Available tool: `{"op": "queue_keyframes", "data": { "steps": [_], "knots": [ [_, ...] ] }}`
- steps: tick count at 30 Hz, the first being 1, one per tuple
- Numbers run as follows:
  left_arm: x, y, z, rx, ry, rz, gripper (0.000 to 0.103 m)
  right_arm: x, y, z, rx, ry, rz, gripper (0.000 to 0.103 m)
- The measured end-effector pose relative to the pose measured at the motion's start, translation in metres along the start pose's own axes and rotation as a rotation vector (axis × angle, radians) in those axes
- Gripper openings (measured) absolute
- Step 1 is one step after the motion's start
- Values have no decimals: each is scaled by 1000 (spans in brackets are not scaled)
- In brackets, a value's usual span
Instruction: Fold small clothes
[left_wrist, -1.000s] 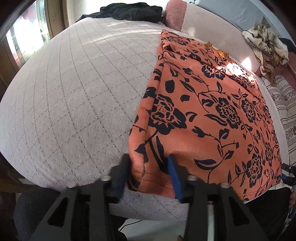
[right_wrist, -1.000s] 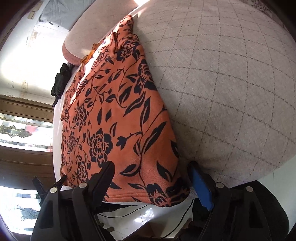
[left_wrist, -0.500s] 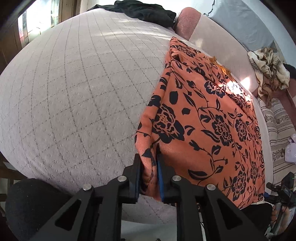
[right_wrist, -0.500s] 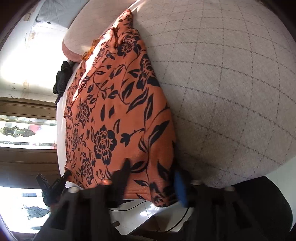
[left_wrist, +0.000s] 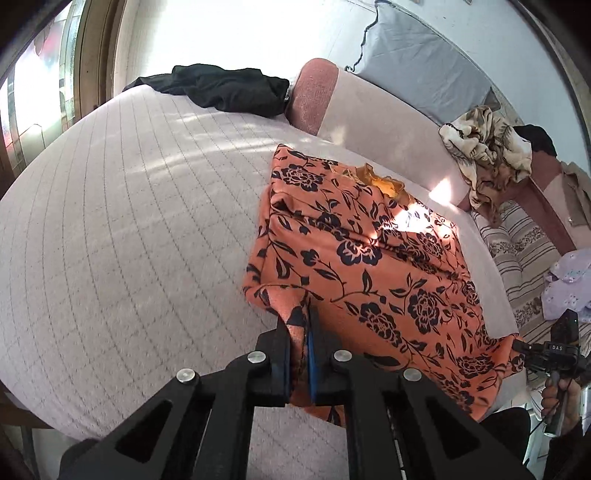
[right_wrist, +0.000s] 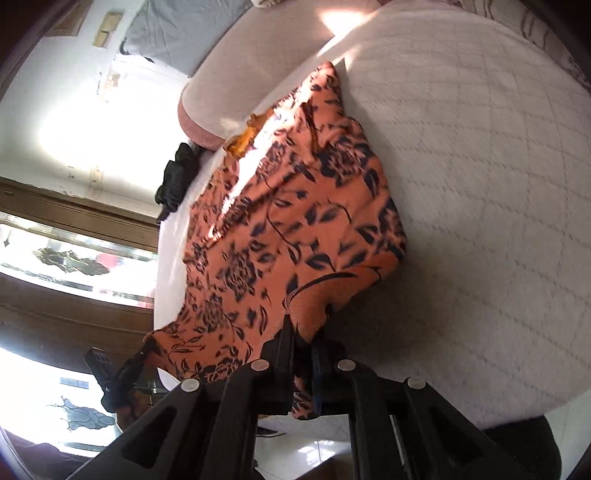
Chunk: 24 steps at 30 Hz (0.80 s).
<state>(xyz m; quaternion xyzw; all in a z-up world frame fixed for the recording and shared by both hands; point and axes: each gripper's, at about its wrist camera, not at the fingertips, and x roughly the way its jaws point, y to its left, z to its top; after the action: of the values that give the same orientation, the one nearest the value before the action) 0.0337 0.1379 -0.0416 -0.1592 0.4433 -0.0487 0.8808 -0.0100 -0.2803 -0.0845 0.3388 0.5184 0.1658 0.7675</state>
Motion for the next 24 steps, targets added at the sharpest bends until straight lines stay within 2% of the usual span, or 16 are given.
{"op": "queue_keyframes", "data": {
  "steps": [2, 6, 9, 12, 14, 17, 19, 22, 23, 24],
  "knots": [
    [11, 8, -5, -20, 32, 22, 7, 10, -1, 9, 11, -2, -8, 7],
    [38, 27, -35, -66, 149, 58, 7, 33, -18, -3, 74, 56, -23, 7],
    [41, 27, -33, -49, 152, 47, 7, 35, -33, -10, 113, 68, -20, 7],
    [37, 10, -1, 12, 94, 4, 7, 35, -25, 8, 98, 48, 21, 7],
    [34, -6, 35, 66, 32, -24, 7, 38, -11, 31, 66, 20, 72, 7],
    [38, -28, 101, 101, -66, -74, 7, 36, 14, 89, 22, -77, 152, 7],
    [62, -35, 146, 80, -98, -56, 8, 32, 27, 139, -3, -170, 176, 7],
    [122, -28, 195, 17, -59, -10, 14, 49, 26, 210, 52, -247, 184, 11],
    [144, -24, 205, -3, -62, 9, 27, 61, 25, 228, 51, -252, 179, 13],
    [167, -17, 213, -22, -39, 31, 54, 74, 20, 241, 36, -246, 156, 25]
  ]
}}
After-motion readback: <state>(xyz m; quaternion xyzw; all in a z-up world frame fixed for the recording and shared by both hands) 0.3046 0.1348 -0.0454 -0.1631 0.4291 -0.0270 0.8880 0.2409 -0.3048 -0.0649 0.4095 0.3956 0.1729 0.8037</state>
